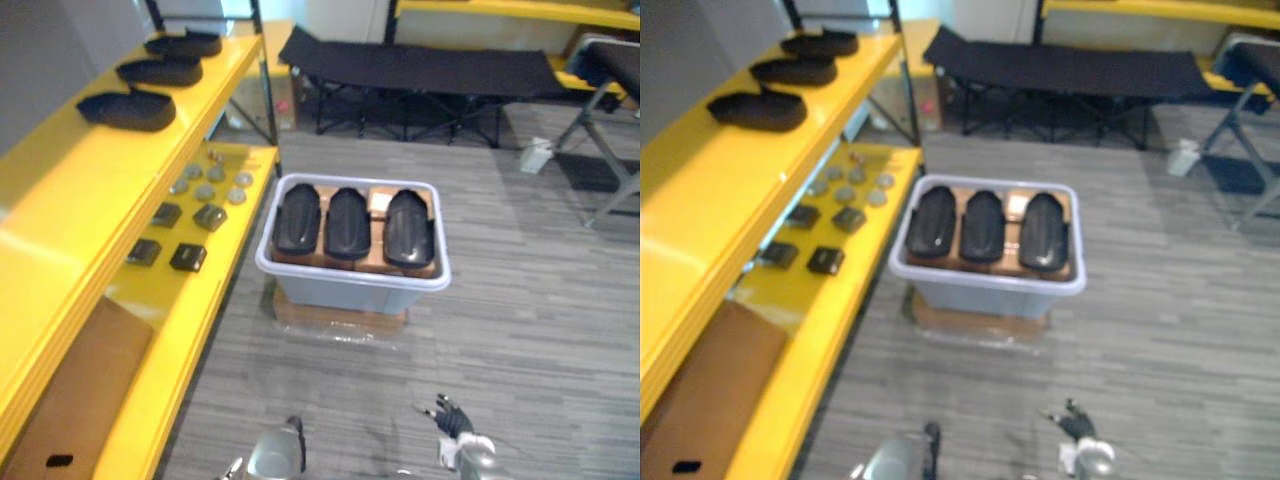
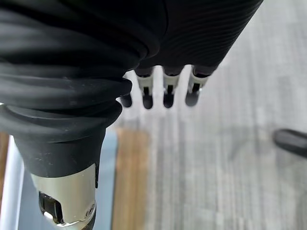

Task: Walk over and take plastic housings, then place them on the shelf

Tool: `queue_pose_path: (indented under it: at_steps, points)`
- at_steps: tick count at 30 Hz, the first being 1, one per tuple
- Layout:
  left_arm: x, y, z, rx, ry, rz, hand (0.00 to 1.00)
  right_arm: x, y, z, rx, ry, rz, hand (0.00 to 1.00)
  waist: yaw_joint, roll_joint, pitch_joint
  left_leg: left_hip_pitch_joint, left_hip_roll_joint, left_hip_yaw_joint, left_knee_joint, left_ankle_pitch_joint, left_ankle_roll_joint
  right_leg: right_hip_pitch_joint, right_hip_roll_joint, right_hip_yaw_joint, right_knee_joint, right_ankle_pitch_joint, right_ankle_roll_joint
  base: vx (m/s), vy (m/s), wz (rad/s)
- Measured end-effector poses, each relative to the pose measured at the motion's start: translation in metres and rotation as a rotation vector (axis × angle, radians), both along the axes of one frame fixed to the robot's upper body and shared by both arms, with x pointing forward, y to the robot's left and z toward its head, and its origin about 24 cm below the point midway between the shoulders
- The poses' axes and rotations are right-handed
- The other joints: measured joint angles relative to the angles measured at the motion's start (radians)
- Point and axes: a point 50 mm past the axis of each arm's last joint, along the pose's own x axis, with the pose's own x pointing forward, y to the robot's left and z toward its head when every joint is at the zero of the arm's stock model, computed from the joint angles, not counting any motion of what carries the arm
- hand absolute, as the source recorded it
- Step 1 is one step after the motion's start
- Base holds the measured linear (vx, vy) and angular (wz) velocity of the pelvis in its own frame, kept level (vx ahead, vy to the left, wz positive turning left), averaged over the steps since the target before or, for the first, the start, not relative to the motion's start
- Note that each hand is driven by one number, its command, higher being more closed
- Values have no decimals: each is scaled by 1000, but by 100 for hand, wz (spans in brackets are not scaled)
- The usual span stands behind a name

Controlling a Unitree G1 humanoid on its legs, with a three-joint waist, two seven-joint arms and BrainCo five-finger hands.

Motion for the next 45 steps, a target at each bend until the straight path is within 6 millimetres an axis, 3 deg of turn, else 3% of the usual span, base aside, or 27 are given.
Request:
queue_pose_path:
  at_steps: [1, 3, 4, 6, 7, 9, 11, 12, 13, 14, 15, 16, 19, 23, 25, 27, 31, 32, 33, 35, 36, 38, 39, 41, 43, 44, 45]
  points:
    - [1, 1, 1, 6, -10, 4, 0, -3, -1, -1, 6, 10, -12, 0, 1, -8, 1, 1, -9, 1, 35, -40, 18, 6, -22, -1, 31, -31, 13, 287, 113, 10]
    - [4, 3, 1, 17, -17, -5, 0, -23, -4, -9, 28, 64, -47, 0, -8, -21, -7, 21, -36, -10, 79, -112, 39, -47, -85, 9, 269, -77, 48, 333, 133, 30]
    - [13, 4, 4, 31, -45, -35, 0, -37, -1, -14, 40, 102, -55, 0, -11, -22, -17, 33, -47, -36, 92, -132, 48, -132, -131, 22, 483, -40, 54, 307, 112, 52]
    - [24, 9, 9, 60, -93, -58, 0, -52, 10, -22, 74, 155, -65, 0, -22, -28, -16, 73, -49, -61, 93, -149, 48, -212, -176, 39, 691, 94, 35, 275, 43, 45]
    - [26, 11, 10, 74, -109, -57, 0, -61, 15, -26, 98, 174, -92, 0, -28, -32, -19, 104, -41, -79, 84, -163, 45, -262, -185, 56, 781, 65, 8, 357, -13, 38]
    - [33, 15, 13, 85, -123, -76, 0, -68, 16, -27, 82, 198, -72, 0, -33, -40, -23, 178, -8, -102, 26, -167, 37, -295, -142, 52, 678, -34, 0, 441, -101, 28]
    - [46, 11, 16, 77, -160, -80, 0, -72, 14, -28, 66, 205, -78, 0, -43, -9, -33, 218, 52, -138, -22, -164, 11, -319, -36, 73, 402, -51, 1, 376, -159, 35]
    - [50, 10, 16, 69, -172, -67, 0, -72, 14, -28, 63, 205, -84, 0, -52, -7, -34, 217, 60, -149, -22, -164, -6, -324, -15, 95, 330, -41, 6, 303, -179, 73]
    - [56, 8, 17, 61, -183, -58, 0, -75, 15, -28, 63, 212, -84, 0, -69, -12, -35, 217, 63, -173, -17, -169, -37, -328, 8, 145, 196, 23, 1, 306, -247, 92]
    - [56, 7, 17, 61, -182, -69, 0, -81, 19, -30, 62, 231, -67, 0, -78, -24, -40, 233, 55, -199, -15, -189, -72, -320, 11, 191, 113, 150, -3, 297, -293, 95]
    - [56, 6, 16, 59, -175, -74, 0, -82, 19, -30, 65, 231, -74, 0, -84, -23, -44, 241, 56, -213, -13, -200, -89, -314, 13, 193, 130, 167, 5, 294, -291, 72]
    - [50, -6, 11, 33, -145, -71, 0, -81, 8, -28, 34, 231, -52, 0, -84, 22, -55, 246, 91, -216, -20, -191, -116, -298, 32, 164, 146, 160, -8, 211, -207, 40]
    - [50, -25, 8, -7, -134, -75, 0, -64, 2, -23, 2, 219, 119, 0, -82, 56, -56, 239, 118, -204, -48, -144, -147, -286, 50, 129, 122, 136, -35, 205, -217, 25]
    - [65, -23, 12, 11, -152, -126, 0, -33, 22, -13, 1, 106, 430, 0, -85, 32, -16, 210, 114, -189, -71, -56, -160, -254, 29, 58, 90, 133, -41, 58, -136, 51]
    - [70, -16, 14, 37, -162, -150, 0, -2, 55, 5, -28, -75, 721, 0, -84, -9, 13, 211, 101, -184, -125, -15, -155, -251, 12, 41, 69, 134, -41, -19, -100, 38]
    - [72, -12, 15, 64, -162, -184, 0, 14, 86, 20, -10, -198, 923, 0, -81, -15, 23, 207, 102, -185, -143, -13, -155, -252, 12, 23, 53, 143, -43, -25, -11, 27]
    - [80, -14, 17, 75, -172, -219, 0, 35, 197, 89, 126, -605, 1480, 0, -31, -15, 23, 188, 86, -186, -157, -8, -155, -251, 2, 8, 18, 173, -34, -51, 28, 17]
    - [80, -13, 17, 79, -172, -225, 0, 38, 227, 120, 203, -748, 1567, 0, -19, -15, 23, 178, 85, -189, -155, -8, -155, -249, -2, -2, 14, 180, -31, -43, 37, 25]
    - [81, -13, 17, 81, -172, -227, 0, 39, 241, 137, 242, -822, 1591, 0, -13, -16, 23, 177, 82, -188, -155, -8, -155, -249, -3, -4, 14, 182, -32, -74, 51, 23]
    - [83, -9, 19, 93, -180, -239, 0, 57, 273, 197, 328, -1047, 1511, 0, 21, -21, 26, 178, 78, -189, -155, -8, -155, -245, -5, -5, 13, 188, -34, -82, 28, 10]
    - [84, -8, 20, 103, -181, -257, 0, 66, 275, 210, 316, -1093, 1464, 0, 26, -22, 27, 178, 79, -189, -155, -8, -155, -244, -6, -5, 13, 192, -35, -103, 18, 8]
    - [83, -1, 21, 134, -172, -305, 0, 116, 253, 257, 217, -1236, 1117, 0, 27, -32, 32, 181, 80, -182, -155, -9, -155, -239, -4, -2, 8, 206, -41, -136, 23, 4]
    - [82, 1, 20, 138, -167, -309, 0, 129, 241, 266, 205, -1259, 988, 0, 27, -35, 33, 183, 81, -175, -155, -10, -155, -238, -3, 0, 6, 212, -40, -158, 27, -13]
    - [70, 3, 17, 151, -136, -331, 0, 161, 178, 288, 151, -1325, 531, 0, 19, -29, 39, 202, 97, -124, -153, -45, -120, -234, 13, 25, -8, 229, -39, -161, 41, -33]
    - [60, 5, 15, 152, -117, -334, 0, 162, 122, 289, 65, -1350, 271, 0, 19, -29, 57, 207, 107, -80, -125, -77, -104, -236, 27, 61, -20, 244, -37, -146, 63, -53]
    - [55, 5, 14, 149, -105, -338, 0, 159, 105, 285, 37, -1344, 206, 0, 16, -28, 59, 203, 108, -74, -112, -87, -103, -236, 29, 66, -27, 248, -40, -175, 79, -54]
    - [50, 5, 13, 142, -100, -347, 0, 150, 74, 278, -15, -1328, 78, 0, -7, -31, 61, 179, 112, -59, -78, -104, -98, -246, 30, 83, -35, 256, -37, -190, 85, -41]
